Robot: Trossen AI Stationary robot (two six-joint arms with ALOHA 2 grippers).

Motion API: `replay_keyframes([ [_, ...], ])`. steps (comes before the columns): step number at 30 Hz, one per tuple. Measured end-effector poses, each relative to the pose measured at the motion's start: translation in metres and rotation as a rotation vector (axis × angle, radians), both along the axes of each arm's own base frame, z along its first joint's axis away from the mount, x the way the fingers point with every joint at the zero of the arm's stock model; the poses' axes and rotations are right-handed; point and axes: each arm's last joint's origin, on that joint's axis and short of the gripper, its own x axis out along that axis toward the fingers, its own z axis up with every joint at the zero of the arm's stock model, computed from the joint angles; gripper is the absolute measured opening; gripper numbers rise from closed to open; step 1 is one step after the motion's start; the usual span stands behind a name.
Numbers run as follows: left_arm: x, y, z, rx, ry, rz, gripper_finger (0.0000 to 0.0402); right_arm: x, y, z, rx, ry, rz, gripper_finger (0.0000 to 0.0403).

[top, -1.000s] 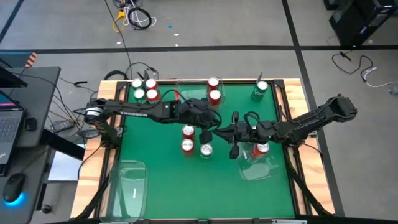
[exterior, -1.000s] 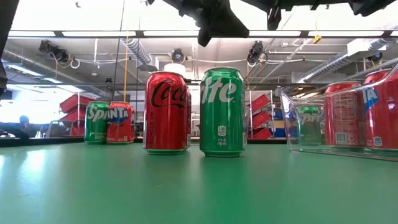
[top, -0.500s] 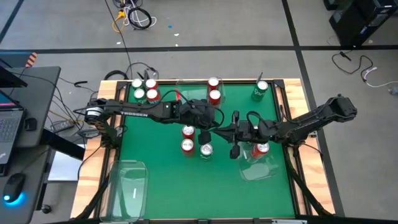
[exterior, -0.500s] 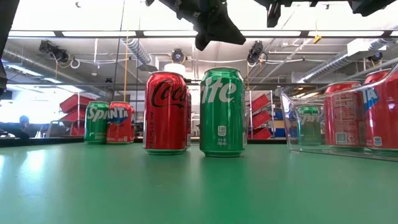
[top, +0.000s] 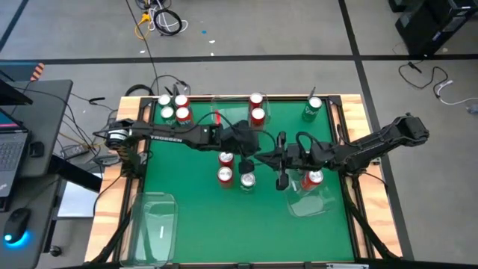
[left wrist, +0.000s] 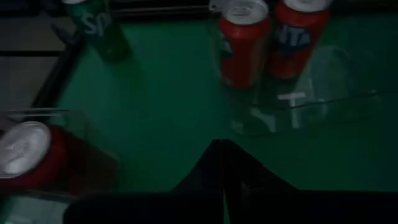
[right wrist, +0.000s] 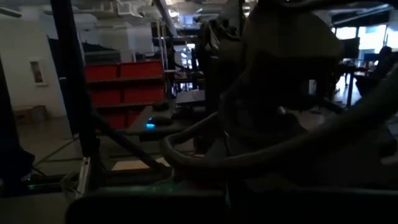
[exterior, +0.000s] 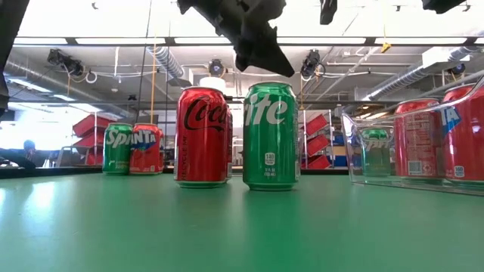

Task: Sort soda cans
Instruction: Put the green soda can into the middle left transparent bin

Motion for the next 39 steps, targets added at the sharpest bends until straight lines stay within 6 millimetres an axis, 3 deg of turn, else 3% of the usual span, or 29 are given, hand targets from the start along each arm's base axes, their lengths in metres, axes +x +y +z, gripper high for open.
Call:
replay_keyframes([
  [8, -0.001, 0.014, 0.011, 0.058, -0.066, 0.03, 0.0, -0.001, 0.012, -0.012, 0.0, 0.121, 0.049, 0.0],
  [17, -0.028, 0.017, 0.053, 0.094, -0.141, -0.006, 0.0, -0.006, 0.02, -0.023, -0.069, 0.234, -0.032, 0.0],
  [23, -0.042, 0.006, 0.047, -0.035, -0.001, -0.2, 0.0, -0.007, 0.02, -0.03, -0.089, 0.298, -0.035, 0.0],
  [30, -0.046, -0.014, 0.035, -0.133, 0.112, -0.235, 0.0009, -0.008, 0.02, -0.033, -0.096, 0.332, -0.036, 0.0],
  [36, -0.046, -0.033, 0.036, -0.149, 0.109, -0.272, 0.0055, -0.019, 0.016, -0.027, -0.11, 0.368, -0.037, 0.0],
  [39, -0.04, -0.039, 0.033, -0.229, 0.086, -0.196, 0.0095, -0.028, 0.013, -0.021, -0.115, 0.38, -0.047, 0.0],
])
